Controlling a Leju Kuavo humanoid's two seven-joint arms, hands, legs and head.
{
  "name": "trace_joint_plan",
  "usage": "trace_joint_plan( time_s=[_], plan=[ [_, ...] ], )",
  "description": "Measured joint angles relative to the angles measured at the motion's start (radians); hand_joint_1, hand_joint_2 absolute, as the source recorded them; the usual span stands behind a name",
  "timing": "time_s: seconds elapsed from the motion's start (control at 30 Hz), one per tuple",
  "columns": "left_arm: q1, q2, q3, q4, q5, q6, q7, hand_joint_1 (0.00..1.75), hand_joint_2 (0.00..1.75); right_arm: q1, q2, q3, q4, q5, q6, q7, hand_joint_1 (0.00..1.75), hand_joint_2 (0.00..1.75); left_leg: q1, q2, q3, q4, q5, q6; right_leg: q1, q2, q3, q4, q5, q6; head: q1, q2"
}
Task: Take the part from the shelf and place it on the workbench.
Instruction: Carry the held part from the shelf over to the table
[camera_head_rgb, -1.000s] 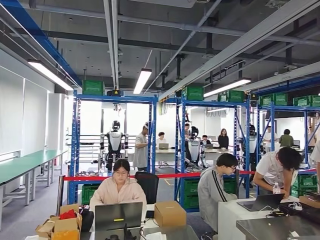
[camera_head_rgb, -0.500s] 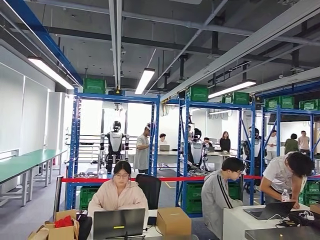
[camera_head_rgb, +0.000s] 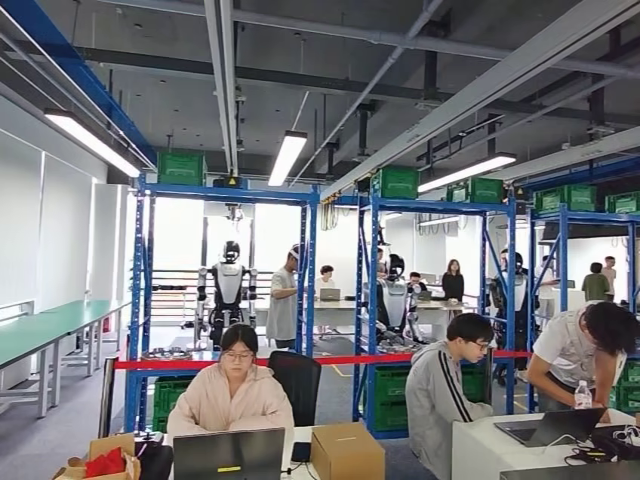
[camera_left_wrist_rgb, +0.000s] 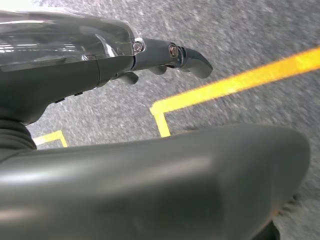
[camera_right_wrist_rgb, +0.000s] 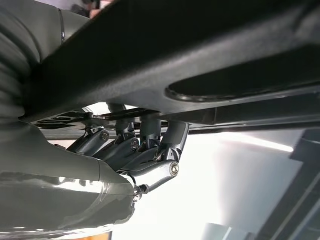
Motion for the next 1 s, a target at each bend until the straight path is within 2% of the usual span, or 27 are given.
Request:
trace_joint_plan(
  time_s=[0.03, 0.1, 0.13, 0.17, 0.2, 0.23, 0.3, 0.33, 0.37, 0.47, 0.5, 0.53, 0.63, 0.67, 0.7, 0.73, 0.8, 0.83, 0.87, 0.93, 1.0],
  plan=[
    [-0.002, 0.0, 0.0, 0.0, -0.001, -0.001, 0.0, 0.0, 1.75, -0.001, 0.0, 0.0, -0.001, 0.0, 0.0, 0.0, 1.75, 1.75, 0.0, 0.001, -0.025, 0.045, -0.005, -0.002, -0.003, -0.001, 0.017, -0.011, -0.004, -0.002, 0.0, 0.0],
    [-0.004, 0.0, -0.001, 0.0, -0.002, -0.003, -0.001, 0.0, 1.75, -0.003, 0.0, 0.0, -0.001, 0.0, 0.0, 0.001, 1.75, 1.75, 0.0, 0.002, -0.102, 0.156, -0.045, -0.007, -0.005, -0.002, 0.041, -0.021, -0.018, -0.005, 0.0, 0.0],
    [-0.004, 0.001, -0.001, 0.0, -0.003, -0.003, -0.001, 0.0, 1.75, -0.003, 0.0, 0.0, -0.001, 0.0, 0.0, 0.001, 1.75, 1.75, 0.0, 0.002, -0.138, 0.193, -0.069, -0.01, -0.006, -0.001, 0.052, -0.022, -0.028, -0.005, 0.0, 0.0],
    [-0.002, 0.001, -0.001, 0.0, -0.003, -0.003, -0.001, 0.0, 1.75, -0.002, 0.0, 0.0, -0.001, 0.0, 0.0, 0.002, 1.75, 1.75, 0.001, 0.002, -0.165, 0.207, -0.082, -0.013, -0.007, 0.001, 0.063, -0.022, -0.038, -0.004, 0.0, 0.0],
    [-0.002, 0.001, -0.001, 0.0, -0.003, -0.003, -0.001, 0.0, 1.75, -0.002, 0.0, 0.0, -0.001, 0.0, 0.0, 0.002, 1.75, 1.75, 0.002, 0.002, -0.178, 0.194, -0.073, -0.016, -0.008, 0.002, 0.078, -0.022, -0.049, -0.002, 0.0, 0.0],
    [-0.001, 0.001, -0.001, 0.0, -0.003, -0.003, -0.001, 0.0, 1.75, -0.001, 0.0, 0.0, -0.001, -0.001, 0.0, 0.002, 1.75, 1.75, 0.004, 0.003, -0.179, 0.152, -0.037, -0.019, -0.009, 0.003, 0.095, -0.022, -0.061, 0.001, 0.0, 0.0],
    [0.0, 0.0, 0.0, 0.0, -0.003, -0.003, -0.001, 0.0, 1.75, -0.001, 0.0, 0.0, 0.0, 0.0, 0.0, 0.002, 1.75, 1.75, 0.009, 0.003, -0.167, 0.043, 0.067, -0.022, -0.01, 0.004, 0.123, -0.02, -0.086, 0.012, 0.0, 0.0],
    [-0.001, 0.0, 0.0, 0.0, -0.003, -0.003, -0.001, 0.0, 1.75, -0.001, 0.0, 0.0, 0.001, 0.0, 0.0, 0.002, 1.75, 1.75, 0.008, 0.004, -0.164, 0.006, 0.102, -0.018, -0.01, 0.005, 0.129, -0.019, -0.096, 0.018, 0.0, 0.0],
    [-0.001, 0.0, 0.0, 0.0, -0.003, -0.003, 0.0, 0.0, 1.75, 0.0, 0.0, 0.0, 0.002, 0.0, 0.0, 0.002, 1.75, 1.75, 0.006, 0.005, -0.165, -0.012, 0.118, -0.011, -0.01, 0.006, 0.13, -0.017, -0.102, 0.024, 0.0, 0.001],
    [-0.001, 0.0, 0.0, 0.0, -0.004, -0.003, 0.0, 0.0, 1.75, -0.001, 0.0, -0.001, 0.002, 0.001, 0.0, 0.003, 1.75, 1.75, 0.002, 0.004, -0.157, -0.019, 0.11, 0.014, -0.012, 0.007, 0.13, -0.009, -0.111, 0.039, -0.001, 0.001],
    [0.0, 0.0, 0.0, 0.0, -0.004, -0.003, -0.001, 0.0, 1.75, -0.002, 0.0, -0.002, 0.002, 0.0, 0.0, 0.003, 1.75, 1.75, 0.004, 0.004, -0.148, -0.022, 0.106, 0.019, -0.012, 0.005, 0.121, 0.014, -0.113, 0.044, -0.001, 0.001],
    [-0.001, 0.0, 0.0, 0.0, -0.004, -0.003, -0.001, 0.0, 1.75, -0.003, -0.001, -0.002, 0.002, 0.0, 0.0, 0.003, 1.75, 1.75, 0.006, 0.004, -0.137, -0.026, 0.101, 0.024, -0.014, 0.003, 0.099, 0.058, -0.121, 0.049, -0.001, 0.001],
    [-0.004, 0.001, 0.0, 0.0, -0.004, 0.001, -0.002, 0.0, 1.75, -0.004, -0.002, -0.003, 0.002, 0.001, 0.0, 0.002, 1.75, 1.75, 0.005, 0.004, -0.112, -0.03, 0.082, 0.032, -0.018, -0.003, -0.026, 0.246, -0.177, 0.059, -0.001, 0.001],
    [-0.004, 0.0, 0.0, 0.0, -0.004, 0.002, -0.002, 0.0, 1.75, -0.004, -0.002, -0.004, 0.003, 0.002, 0.0, 0.002, 1.75, 1.75, 0.004, 0.004, -0.103, -0.03, 0.074, 0.033, -0.018, -0.004, -0.059, 0.277, -0.185, 0.059, -0.001, 0.0],
    [-0.003, 0.0, 0.0, 0.0, -0.004, 0.002, -0.002, 0.0, 1.75, -0.003, -0.002, -0.004, 0.003, 0.002, 0.0, 0.003, 1.75, 1.75, 0.003, 0.003, -0.092, -0.031, 0.065, 0.033, -0.017, -0.004, -0.075, 0.273, -0.172, 0.056, -0.001, 0.0],
    [-0.003, 0.0, 0.0, 0.0, -0.004, 0.003, -0.002, 0.0, 1.75, -0.003, -0.003, -0.004, 0.003, 0.003, 0.0, 0.003, 1.75, 1.75, 0.001, 0.002, -0.08, -0.031, 0.057, 0.032, -0.015, -0.004, -0.075, 0.237, -0.14, 0.051, -0.001, 0.0],
    [-0.003, -0.001, 0.0, 0.0, -0.004, 0.003, -0.003, 0.0, 1.75, -0.004, -0.005, -0.004, 0.003, 0.006, 0.0, 0.003, 1.75, 1.75, 0.001, 0.001, -0.058, -0.034, 0.041, 0.029, -0.005, -0.005, -0.044, 0.111, -0.042, 0.034, -0.001, 0.0],
    [-0.003, -0.002, 0.0, 0.0, -0.004, 0.003, -0.005, 0.0, 1.75, -0.005, -0.006, -0.005, 0.003, 0.008, 0.0, 0.003, 1.75, 1.75, 0.003, 0.001, -0.051, -0.037, 0.036, 0.027, 0.001, -0.005, -0.032, 0.061, -0.01, 0.024, -0.001, 0.0],
    [-0.004, -0.004, 0.0, 0.0, -0.004, 0.003, -0.006, 0.0, 1.75, -0.006, -0.008, -0.005, 0.004, 0.013, 0.0, 0.004, 1.75, 1.75, 0.004, 0.002, -0.048, -0.041, 0.033, 0.023, 0.006, -0.004, -0.024, 0.027, 0.008, 0.015, -0.001, 0.001],
    [-0.004, -0.006, 0.0, 0.0, -0.004, 0.003, -0.01, 0.0, 1.75, -0.009, -0.01, -0.005, 0.004, 0.031, -0.002, 0.008, 1.75, 1.75, 0.005, 0.003, -0.042, -0.05, 0.034, 0.013, 0.011, -0.003, -0.015, 0.004, 0.007, 0.004, -0.003, 0.001],
    [-0.006, -0.007, 0.0, 0.0, -0.005, 0.003, -0.012, 0.0, 1.75, -0.017, -0.013, -0.003, 0.003, 0.056, -0.007, 0.01, 1.75, 1.75, 0.003, 0.003, -0.032, -0.048, 0.028, 0.006, 0.005, -0.008, 0.01, -0.022, 0.008, -0.001, -0.003, 0.001]
  ],
)
